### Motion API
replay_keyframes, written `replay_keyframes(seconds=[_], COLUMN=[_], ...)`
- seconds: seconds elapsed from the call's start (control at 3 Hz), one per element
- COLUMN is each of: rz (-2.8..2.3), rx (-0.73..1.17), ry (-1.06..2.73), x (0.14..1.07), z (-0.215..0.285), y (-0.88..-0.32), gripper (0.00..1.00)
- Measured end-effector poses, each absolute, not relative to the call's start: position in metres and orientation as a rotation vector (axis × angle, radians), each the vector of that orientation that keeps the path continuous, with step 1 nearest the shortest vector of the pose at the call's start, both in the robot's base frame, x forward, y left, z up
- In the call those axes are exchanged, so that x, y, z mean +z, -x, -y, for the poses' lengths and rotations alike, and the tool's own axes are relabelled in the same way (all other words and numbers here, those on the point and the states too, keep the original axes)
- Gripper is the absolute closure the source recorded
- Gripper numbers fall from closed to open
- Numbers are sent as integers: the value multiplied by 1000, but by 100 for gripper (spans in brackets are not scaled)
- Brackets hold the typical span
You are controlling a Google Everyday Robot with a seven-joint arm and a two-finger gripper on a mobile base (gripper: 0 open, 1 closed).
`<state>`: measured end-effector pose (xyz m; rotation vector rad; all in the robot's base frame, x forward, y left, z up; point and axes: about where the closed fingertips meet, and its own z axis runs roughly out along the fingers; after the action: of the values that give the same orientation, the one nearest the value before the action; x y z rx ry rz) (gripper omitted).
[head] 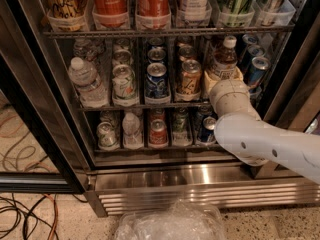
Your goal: Pick blue plastic bottle from middle shelf of fridge
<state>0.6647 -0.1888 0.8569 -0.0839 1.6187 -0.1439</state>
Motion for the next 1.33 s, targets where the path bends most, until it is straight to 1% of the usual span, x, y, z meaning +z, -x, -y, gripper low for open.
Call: replay_keyframes(seconds=[0.33,0.67,1.33], rz=[-1603,-1539,-1506], rx=[-148,-167,-171], ry=[80,54,42], x=[862,879,880], z=[189,192,193], y=[-663,-659,-655], gripper=[99,100,100])
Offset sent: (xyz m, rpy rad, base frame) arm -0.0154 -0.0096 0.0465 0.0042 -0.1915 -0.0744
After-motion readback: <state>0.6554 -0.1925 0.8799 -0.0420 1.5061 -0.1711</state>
